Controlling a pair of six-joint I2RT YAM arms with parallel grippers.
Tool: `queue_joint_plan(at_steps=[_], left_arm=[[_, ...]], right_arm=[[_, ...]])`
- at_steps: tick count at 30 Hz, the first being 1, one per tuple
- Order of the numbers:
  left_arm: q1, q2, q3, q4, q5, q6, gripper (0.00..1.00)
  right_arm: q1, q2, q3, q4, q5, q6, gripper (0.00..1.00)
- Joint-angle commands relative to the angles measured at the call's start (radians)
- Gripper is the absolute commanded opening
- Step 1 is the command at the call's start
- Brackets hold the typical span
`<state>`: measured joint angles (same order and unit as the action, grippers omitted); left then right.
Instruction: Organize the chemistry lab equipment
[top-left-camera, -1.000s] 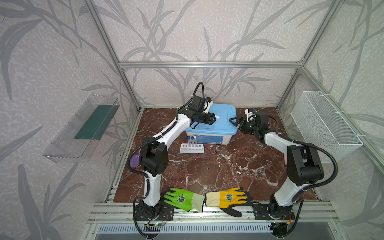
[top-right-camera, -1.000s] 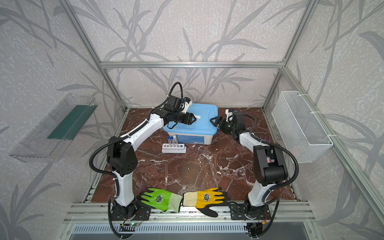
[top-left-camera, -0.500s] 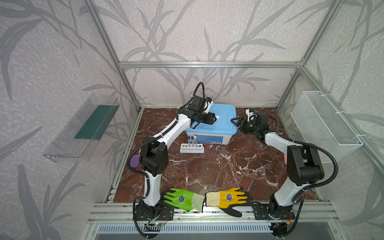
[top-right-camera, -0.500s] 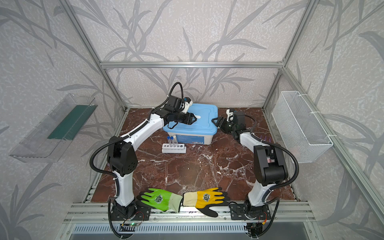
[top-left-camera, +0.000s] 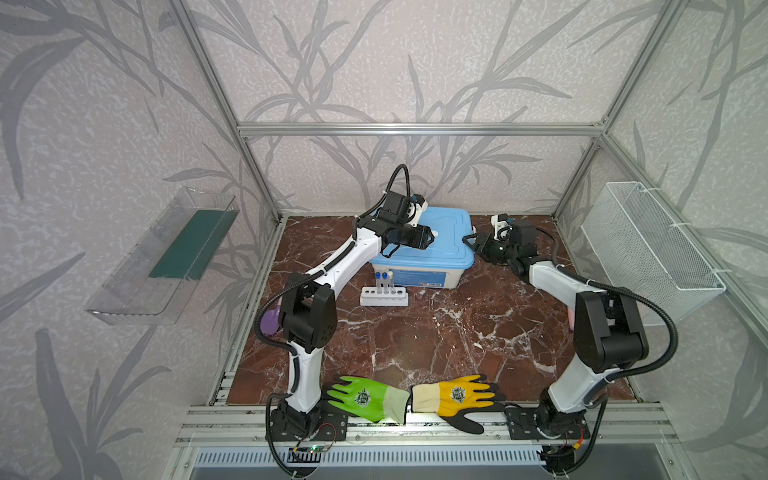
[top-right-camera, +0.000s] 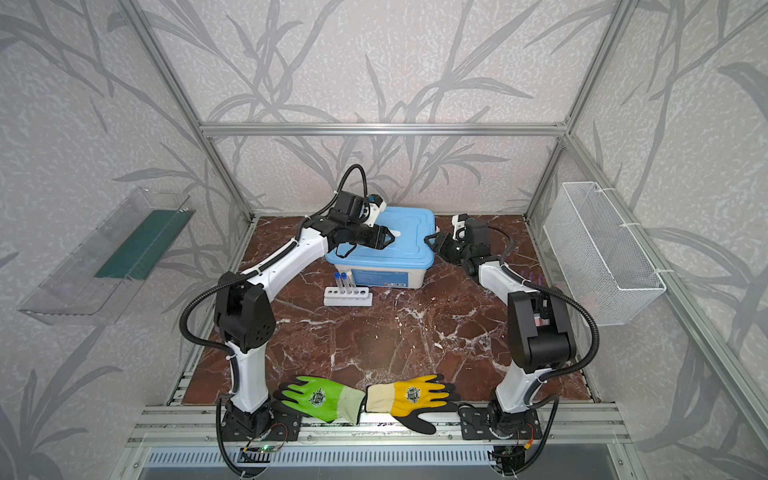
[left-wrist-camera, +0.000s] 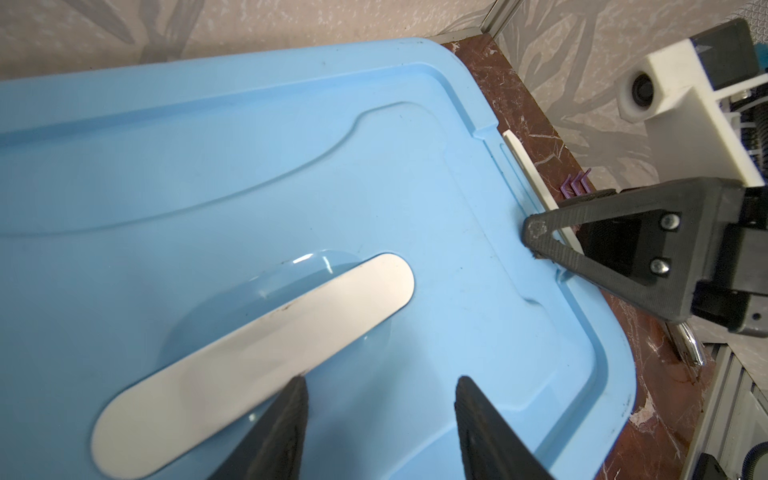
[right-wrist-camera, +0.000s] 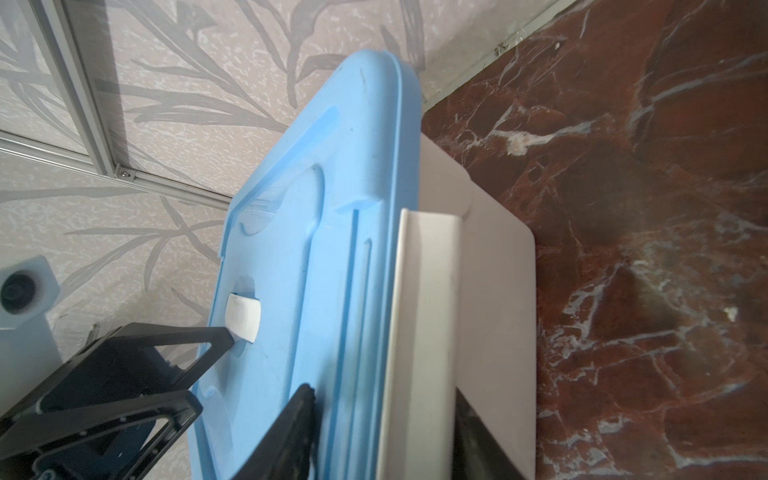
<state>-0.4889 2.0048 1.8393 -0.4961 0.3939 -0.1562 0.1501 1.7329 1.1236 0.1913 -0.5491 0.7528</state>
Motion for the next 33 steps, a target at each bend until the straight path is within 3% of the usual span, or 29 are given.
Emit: queue_joint_plan(at_steps=[1,14,33], left_arm=[[-0.004,0.020,-0.021,-0.021,0.021,0.020,0.58],[0.001,0.024,-0.026,-0.008,0.039,0.015,0.58],[0.017,-0.010,-0.017,-0.001,0.033,0.002,0.61]], right_arm=[[0.034,-0.013,0.042,-0.152,0.066,-0.083,0.48],[0.101,-0.012,0.181,-0.419,0.289,-0.247,0.43],[0.132,-0.013,0.290,-0.535,0.388,-0.321,0.42]])
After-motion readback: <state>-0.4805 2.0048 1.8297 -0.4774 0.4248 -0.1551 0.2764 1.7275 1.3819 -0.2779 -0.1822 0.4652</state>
